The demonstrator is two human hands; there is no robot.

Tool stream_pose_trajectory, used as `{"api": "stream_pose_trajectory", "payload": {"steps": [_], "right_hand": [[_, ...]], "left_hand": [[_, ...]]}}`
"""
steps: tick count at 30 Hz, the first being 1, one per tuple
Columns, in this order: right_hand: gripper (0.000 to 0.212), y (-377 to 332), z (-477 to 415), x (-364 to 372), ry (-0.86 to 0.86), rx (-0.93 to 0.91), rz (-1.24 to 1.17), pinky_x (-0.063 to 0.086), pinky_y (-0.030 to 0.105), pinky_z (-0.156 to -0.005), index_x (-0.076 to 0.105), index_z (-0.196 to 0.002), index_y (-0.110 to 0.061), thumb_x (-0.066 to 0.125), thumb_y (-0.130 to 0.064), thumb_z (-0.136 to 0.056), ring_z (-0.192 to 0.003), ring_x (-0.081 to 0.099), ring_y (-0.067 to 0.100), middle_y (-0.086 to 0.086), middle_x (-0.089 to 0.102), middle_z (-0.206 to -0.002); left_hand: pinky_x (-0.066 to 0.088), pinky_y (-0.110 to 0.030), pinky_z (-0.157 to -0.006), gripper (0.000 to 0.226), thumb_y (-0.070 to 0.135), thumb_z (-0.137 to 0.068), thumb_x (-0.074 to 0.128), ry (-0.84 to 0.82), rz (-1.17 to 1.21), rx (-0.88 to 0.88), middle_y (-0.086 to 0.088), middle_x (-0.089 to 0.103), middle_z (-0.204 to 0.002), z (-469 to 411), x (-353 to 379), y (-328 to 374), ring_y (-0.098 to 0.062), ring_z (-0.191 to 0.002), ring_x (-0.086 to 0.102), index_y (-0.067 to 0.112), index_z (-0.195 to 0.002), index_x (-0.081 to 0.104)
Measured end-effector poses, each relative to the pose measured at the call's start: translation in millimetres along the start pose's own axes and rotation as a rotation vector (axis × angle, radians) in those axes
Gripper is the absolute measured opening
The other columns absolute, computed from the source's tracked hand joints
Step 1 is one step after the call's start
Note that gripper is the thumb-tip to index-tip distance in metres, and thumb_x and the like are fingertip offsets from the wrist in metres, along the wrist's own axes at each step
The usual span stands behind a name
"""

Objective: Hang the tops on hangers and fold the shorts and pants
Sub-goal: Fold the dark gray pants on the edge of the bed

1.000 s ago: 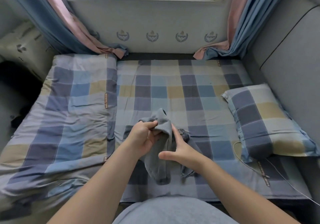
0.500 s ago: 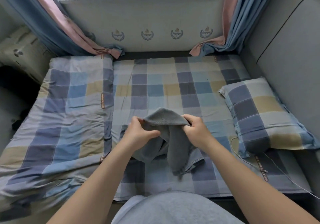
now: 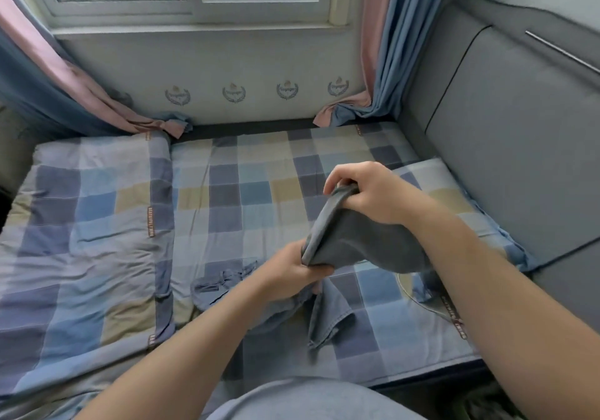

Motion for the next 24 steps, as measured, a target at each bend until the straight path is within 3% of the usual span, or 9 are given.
{"api": "stream_pose_trajectory", "payload": {"steps": [3,7,11,15,16,18,20,22,24], "right_hand": [[0.022,7.5,-0.5,-13.9,0.174,0.018,0.138,0.038,0.045,-0.107,0.070,-0.108,-0.023,0.064,-0.009,-0.093,-0.113,0.056,0.019,-0.006,0.066,-0.115],[0.028,15.1,10.3,5.7,0.366,0.039,0.089,0.030,0.052,-0.112,0.066,-0.119,-0.024,0.071,-0.022,-0.091,-0.128,0.046,0.019,-0.006,0.056,-0.133],[0.073,11.5,31.4,62.8,0.527,0.106,-0.301,0.025,0.025,-0.116,0.039,-0.146,-0.021,0.071,-0.044,-0.084,-0.138,0.032,0.007,-0.009,0.037,-0.145],[0.117,5.6,44.3,148.5,0.206,0.338,-0.671,0.022,0.034,-0.121,0.006,-0.158,-0.033,0.080,-0.059,-0.072,-0.149,0.017,0.006,-0.014,0.017,-0.162],[0.113,2.9,42.9,162.8,0.120,0.320,-0.740,0.029,0.035,-0.120,0.010,-0.157,-0.036,0.084,-0.052,-0.073,-0.148,0.024,0.007,-0.014,0.025,-0.160],[0.089,-10.4,32.6,177.3,-0.006,0.222,-0.747,0.039,0.012,-0.105,0.026,-0.147,-0.039,0.083,-0.032,-0.079,-0.137,0.040,-0.004,-0.026,0.043,-0.145],[0.070,-13.3,41.4,189.5,-0.154,0.133,-0.802,0.034,-0.005,-0.088,0.030,-0.142,-0.032,0.075,-0.018,-0.089,-0.135,0.043,0.002,-0.026,0.040,-0.137],[0.044,-14.6,43.7,190.4,-0.206,0.240,-1.072,0.038,0.001,-0.089,0.043,-0.138,-0.024,0.063,-0.023,-0.099,-0.138,0.045,0.019,-0.014,0.047,-0.138],[0.042,-21.3,33.0,190.3,-0.211,0.344,-1.147,0.044,0.017,-0.100,0.055,-0.134,-0.026,0.048,-0.051,-0.100,-0.131,0.054,0.012,-0.013,0.061,-0.136]], "left_hand": [[0.051,-0.034,-0.051,0.009,0.012,-0.096,0.063,0.141,0.280,-0.151,-0.006,0.055,-0.053,5.7,-8.6,-6.3,-0.027,-0.046,0.057,0.009,-0.092,0.056],[0.048,-0.046,-0.065,0.015,0.012,-0.097,0.062,0.373,0.716,-0.358,-0.010,0.045,-0.056,16.2,-24.4,-6.7,-0.027,-0.051,0.046,0.005,-0.088,0.053],[0.055,-0.042,-0.065,0.022,0.025,-0.100,0.061,0.496,0.944,-0.418,-0.009,0.054,-0.057,17.8,-45.6,9.7,-0.026,-0.059,0.053,0.003,-0.101,0.059],[0.058,-0.034,-0.050,0.032,0.035,-0.102,0.056,0.516,1.072,-0.405,-0.005,0.056,-0.056,22.6,-65.3,32.8,-0.022,-0.057,0.063,0.004,-0.095,0.063],[0.057,-0.033,-0.050,0.034,0.037,-0.102,0.055,0.494,1.100,-0.392,-0.005,0.057,-0.057,24.0,-68.0,38.8,-0.021,-0.056,0.066,0.004,-0.093,0.063],[0.058,-0.032,-0.057,0.036,0.039,-0.102,0.054,0.432,1.171,-0.370,-0.006,0.064,-0.063,25.3,-71.8,50.7,-0.022,-0.062,0.069,0.005,-0.099,0.062],[0.057,-0.032,-0.073,0.043,0.044,-0.101,0.052,0.370,1.200,-0.362,-0.009,0.071,-0.070,26.0,-74.3,60.4,-0.024,-0.070,0.071,0.003,-0.102,0.062],[0.053,-0.034,-0.089,0.047,0.046,-0.101,0.051,0.376,1.208,-0.351,-0.012,0.072,-0.070,26.5,-79.0,66.7,-0.024,-0.077,0.070,0.000,-0.099,0.061],[0.052,-0.037,-0.092,0.047,0.045,-0.103,0.049,0.452,1.191,-0.318,-0.010,0.072,-0.069,24.4,-88.8,69.4,-0.022,-0.079,0.068,-0.001,-0.098,0.058]]}}
Point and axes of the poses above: each hand's wrist, its own z-axis away from the middle knuckle, its own x-axis out of the palm, y = z × x, the point moved 4 cm from there along -z, towards the middle knuckle
